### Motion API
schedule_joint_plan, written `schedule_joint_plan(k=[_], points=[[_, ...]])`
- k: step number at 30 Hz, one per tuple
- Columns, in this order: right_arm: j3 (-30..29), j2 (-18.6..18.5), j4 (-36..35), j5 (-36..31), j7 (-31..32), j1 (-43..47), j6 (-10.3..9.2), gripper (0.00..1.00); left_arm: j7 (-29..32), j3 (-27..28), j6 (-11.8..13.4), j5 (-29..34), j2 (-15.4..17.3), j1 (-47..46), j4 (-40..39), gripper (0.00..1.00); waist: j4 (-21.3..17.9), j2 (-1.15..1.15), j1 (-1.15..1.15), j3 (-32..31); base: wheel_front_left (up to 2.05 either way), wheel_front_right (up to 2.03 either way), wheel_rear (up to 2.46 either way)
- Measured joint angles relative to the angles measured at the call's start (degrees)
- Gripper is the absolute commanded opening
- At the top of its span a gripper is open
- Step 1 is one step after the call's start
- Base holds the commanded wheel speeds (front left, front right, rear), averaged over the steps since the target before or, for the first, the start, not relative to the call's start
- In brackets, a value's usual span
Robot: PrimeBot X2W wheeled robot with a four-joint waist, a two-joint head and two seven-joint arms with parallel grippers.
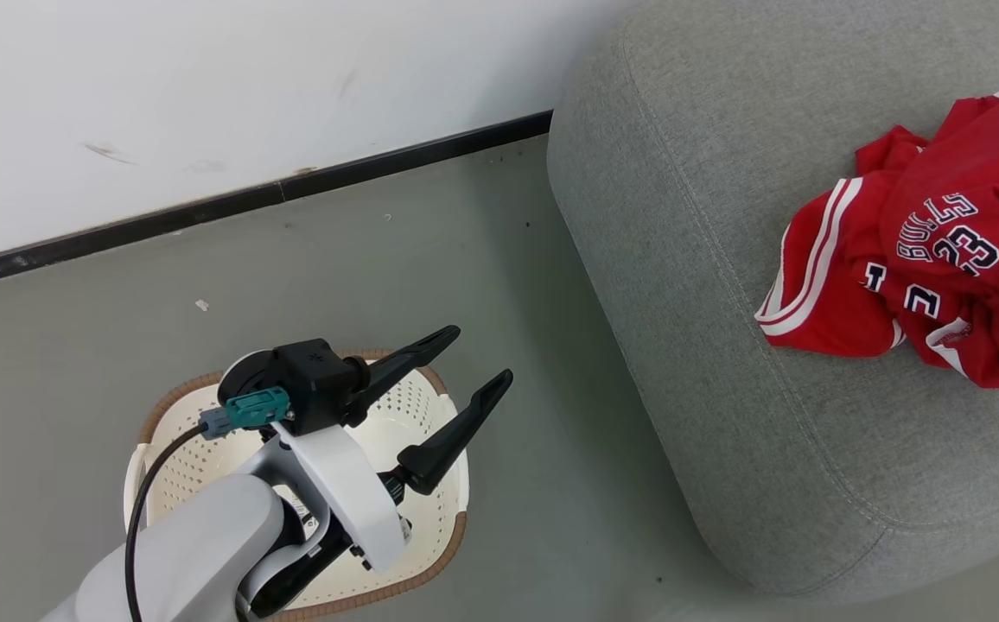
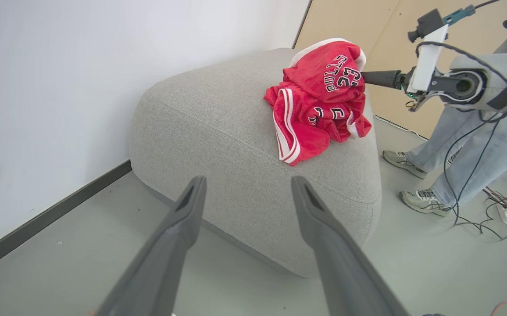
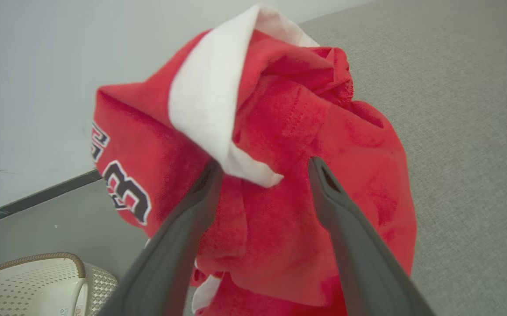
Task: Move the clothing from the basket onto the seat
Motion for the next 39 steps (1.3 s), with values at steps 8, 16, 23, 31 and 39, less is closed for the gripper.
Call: schedule_joint_plan(k=[8,16,23,31,39], points=[[1.27,-2.53,-2.48,4.71,5.89,-0.04,0.00,1.00,-1.53,0.40,-0.05,-0.96,-0.46,0.73,1.15,1.00,-0.23,0.00,0.00,-2.36,0.00,0.00,0.00],[2.38,-5.75,-7.58,6.17,6.71,0.02,0.00,1.00,-2.98,1.44,-0.02,-2.11,-0.42,2.71,2.58,1.00,-0.16,0.00,0.00,-5.15,0.00,0.00,0.00],[3.33,-7.45,-13.59,8.24,6.31,0.02,0.00,1.00,-4.55,2.69,0.32,-2.94,-0.44,4.09,3.75,1.00,0.46,0.00,0.00,-7.66,0.00,0.00,0.00],[5.00,-8.88,-19.60,8.69,2.58,-0.16,0.00,1.00,-7.28,5.64,2.35,-3.99,-0.45,6.11,4.71,1.00,2.18,0.00,0.00,-10.25,0.00,0.00,0.00],[6.89,-8.65,-22.23,7.79,-1.14,-0.14,0.00,1.00,-8.98,9.49,4.64,-5.33,-0.16,8.44,5.68,1.00,4.95,0.00,0.00,-12.46,0.00,0.00,0.00]])
